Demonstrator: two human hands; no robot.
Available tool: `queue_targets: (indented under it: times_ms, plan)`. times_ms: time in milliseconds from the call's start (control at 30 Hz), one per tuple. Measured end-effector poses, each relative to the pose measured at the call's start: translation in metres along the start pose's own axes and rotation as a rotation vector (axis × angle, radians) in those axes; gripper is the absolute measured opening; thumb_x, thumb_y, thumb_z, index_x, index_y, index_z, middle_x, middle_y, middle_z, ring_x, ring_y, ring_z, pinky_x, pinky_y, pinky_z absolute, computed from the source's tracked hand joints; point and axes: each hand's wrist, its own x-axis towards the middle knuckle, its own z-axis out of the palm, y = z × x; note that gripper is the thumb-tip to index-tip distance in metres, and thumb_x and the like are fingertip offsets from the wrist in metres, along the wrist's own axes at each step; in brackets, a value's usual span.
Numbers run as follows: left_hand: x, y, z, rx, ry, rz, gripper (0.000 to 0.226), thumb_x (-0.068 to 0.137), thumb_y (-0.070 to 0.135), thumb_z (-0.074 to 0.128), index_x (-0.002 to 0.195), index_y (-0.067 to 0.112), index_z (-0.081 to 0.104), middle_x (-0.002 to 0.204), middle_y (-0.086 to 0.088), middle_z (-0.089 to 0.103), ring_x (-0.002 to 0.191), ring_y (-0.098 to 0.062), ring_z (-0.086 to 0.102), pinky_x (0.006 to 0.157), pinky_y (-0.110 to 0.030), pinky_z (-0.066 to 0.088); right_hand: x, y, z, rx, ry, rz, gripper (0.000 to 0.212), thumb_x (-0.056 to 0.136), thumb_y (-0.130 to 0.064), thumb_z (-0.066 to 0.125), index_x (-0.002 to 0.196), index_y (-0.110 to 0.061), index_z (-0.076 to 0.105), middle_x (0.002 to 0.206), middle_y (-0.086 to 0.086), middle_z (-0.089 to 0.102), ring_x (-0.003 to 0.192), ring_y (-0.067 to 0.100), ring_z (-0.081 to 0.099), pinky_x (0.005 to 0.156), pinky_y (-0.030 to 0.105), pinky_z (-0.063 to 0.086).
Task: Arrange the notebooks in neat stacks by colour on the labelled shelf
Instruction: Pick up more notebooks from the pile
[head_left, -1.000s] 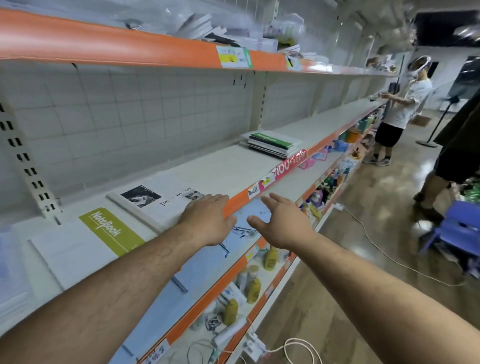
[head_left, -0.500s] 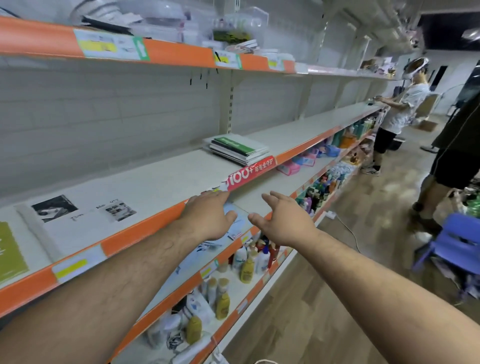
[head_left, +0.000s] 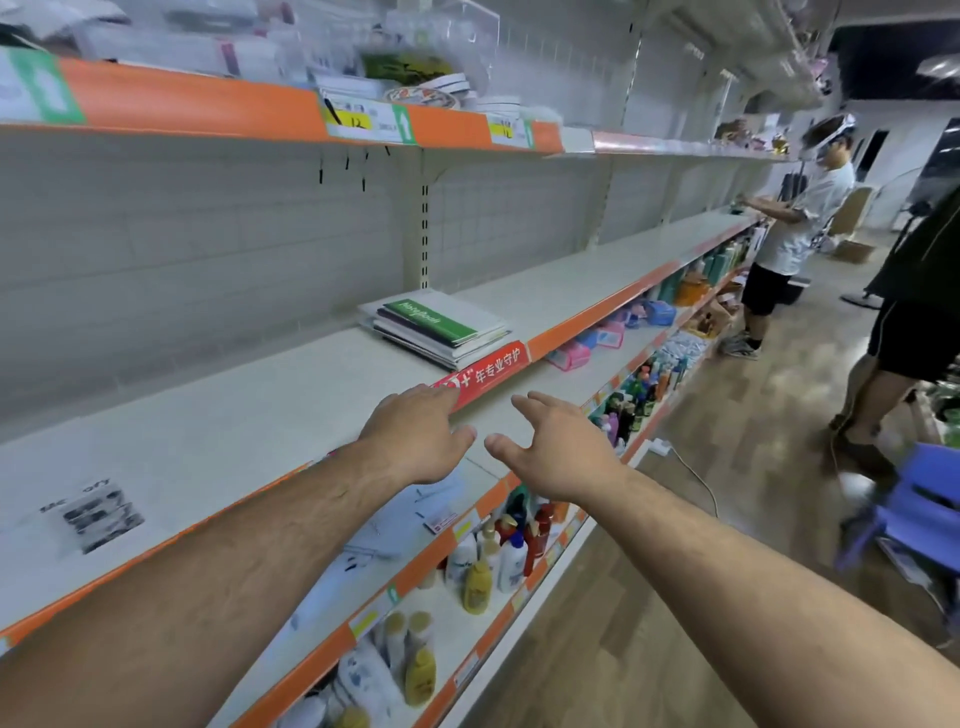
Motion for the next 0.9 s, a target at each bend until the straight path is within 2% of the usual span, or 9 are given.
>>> queue_targets:
  times_ms: [100,233,433,567,667,767,900]
  plan:
    - [0.039,-0.006,0.003,-0.042,0.023,0.018,0.051,0.096,0.049,0.049,0.142,0.028,0.044,0.132,0.004,0.057,0.122,-0.019,0.05,0.101,-0.036,0.041,0.036,0.008,0.0,-0.004,0.011,-0.021,0.074,0.094,-0.062,0.049,0.154,-0.021,0.032,0.16,0.0,0.03,0.147,0.019,0.025,0.114,0.036,0.03]
    - [0.081,-0.017,0.002,-0.013,0.04,0.017,0.051,0.096,0.05,0.048,0.142,0.026,0.046,0.139,0.003,0.055,0.128,-0.02,0.048,0.103,-0.034,0.04,0.083,0.012,0.001,-0.029,0.011,-0.024,0.078,0.093,-0.065,0.047,0.154,-0.018,0.032,0.16,0.003,0.031,0.148,0.019,0.025,0.117,0.036,0.029]
    - [0.131,-0.041,0.002,0.003,0.032,-0.023,0.057,0.1,0.047,0.044,0.148,0.018,0.041,0.151,0.0,0.045,0.139,-0.02,0.039,0.11,-0.035,0.035,0.145,0.013,0.003,-0.047,0.004,-0.076,0.07,0.095,-0.061,0.047,0.148,-0.015,0.043,0.153,0.005,0.043,0.141,0.023,0.036,0.109,0.036,0.036]
    - [0.16,-0.054,0.004,-0.008,0.029,-0.07,0.051,0.1,0.044,0.045,0.144,0.017,0.045,0.148,-0.002,0.048,0.136,-0.021,0.042,0.109,-0.035,0.037,0.19,0.02,0.002,0.022,0.037,-0.1,0.061,0.094,-0.055,0.054,0.139,-0.014,0.053,0.144,0.006,0.053,0.131,0.023,0.049,0.102,0.035,0.043]
    - [0.178,-0.058,0.013,-0.021,0.035,-0.141,0.047,0.099,0.043,0.047,0.14,0.021,0.049,0.142,0.0,0.054,0.128,-0.021,0.049,0.104,-0.036,0.043,0.222,0.028,0.007,0.056,0.034,-0.141,0.054,0.094,-0.053,0.056,0.129,-0.012,0.06,0.133,0.009,0.06,0.123,0.026,0.054,0.097,0.036,0.046]
    - [0.2,-0.061,0.02,-0.051,0.052,-0.246,0.038,0.098,0.044,0.047,0.129,0.023,0.055,0.129,0.002,0.06,0.112,-0.019,0.056,0.093,-0.038,0.049,0.26,0.041,0.01,0.058,0.029,-0.156,0.054,0.093,-0.056,0.054,0.126,-0.014,0.061,0.128,0.008,0.061,0.118,0.026,0.055,0.093,0.036,0.047]
    - [0.228,-0.056,0.025,-0.057,0.102,-0.365,0.022,0.098,0.039,0.049,0.105,0.021,0.06,0.111,0.001,0.065,0.091,-0.017,0.058,0.075,-0.032,0.049,0.312,0.062,0.008,0.088,0.044,-0.199,0.06,0.092,-0.06,0.052,0.133,-0.017,0.057,0.132,0.007,0.058,0.124,0.026,0.05,0.095,0.038,0.045]
